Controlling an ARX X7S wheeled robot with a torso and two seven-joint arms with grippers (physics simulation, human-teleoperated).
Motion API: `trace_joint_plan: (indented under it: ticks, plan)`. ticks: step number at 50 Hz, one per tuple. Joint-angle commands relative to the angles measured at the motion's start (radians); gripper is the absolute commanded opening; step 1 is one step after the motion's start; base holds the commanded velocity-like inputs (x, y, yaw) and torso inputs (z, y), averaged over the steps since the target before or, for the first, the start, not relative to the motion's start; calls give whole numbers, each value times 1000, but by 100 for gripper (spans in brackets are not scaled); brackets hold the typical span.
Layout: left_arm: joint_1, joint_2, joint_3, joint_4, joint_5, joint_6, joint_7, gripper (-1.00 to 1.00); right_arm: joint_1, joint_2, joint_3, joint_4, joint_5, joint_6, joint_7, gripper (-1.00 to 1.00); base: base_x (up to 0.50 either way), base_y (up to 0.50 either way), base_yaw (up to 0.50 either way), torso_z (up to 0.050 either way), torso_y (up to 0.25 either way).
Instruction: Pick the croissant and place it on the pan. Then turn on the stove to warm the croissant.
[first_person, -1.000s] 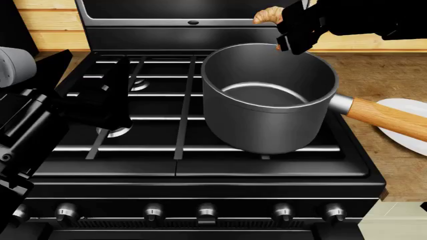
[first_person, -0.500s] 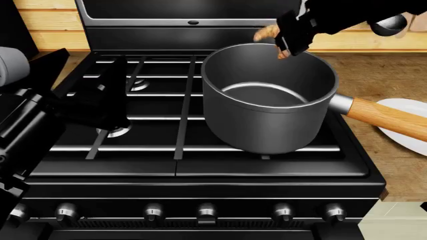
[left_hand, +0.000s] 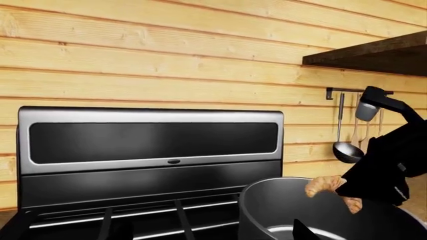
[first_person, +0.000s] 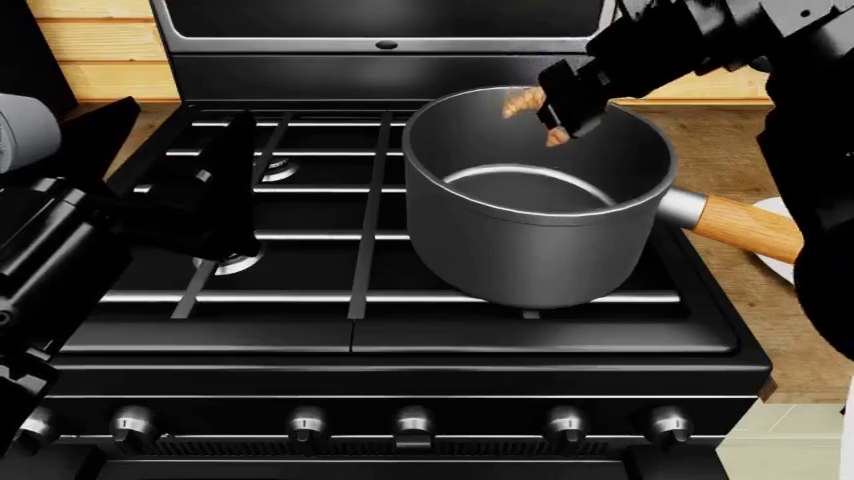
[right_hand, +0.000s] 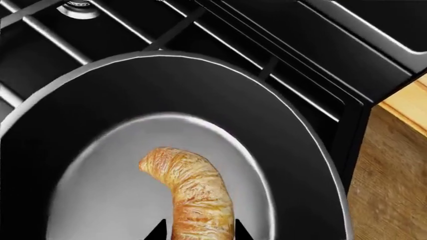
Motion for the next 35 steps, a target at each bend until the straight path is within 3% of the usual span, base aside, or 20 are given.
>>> trace_joint_plan:
  ticks: [1,35]
  plan:
    - [4,0,5,-2,8,4,6,100,-33,-62,-23,122,-54,-68,-69,-100,0,0,0,0,0]
    - [-5,-5,19,-7,6,14,3,100,-107,-99,142,125,-333,-40,-152,-100,0,0,0,0,0]
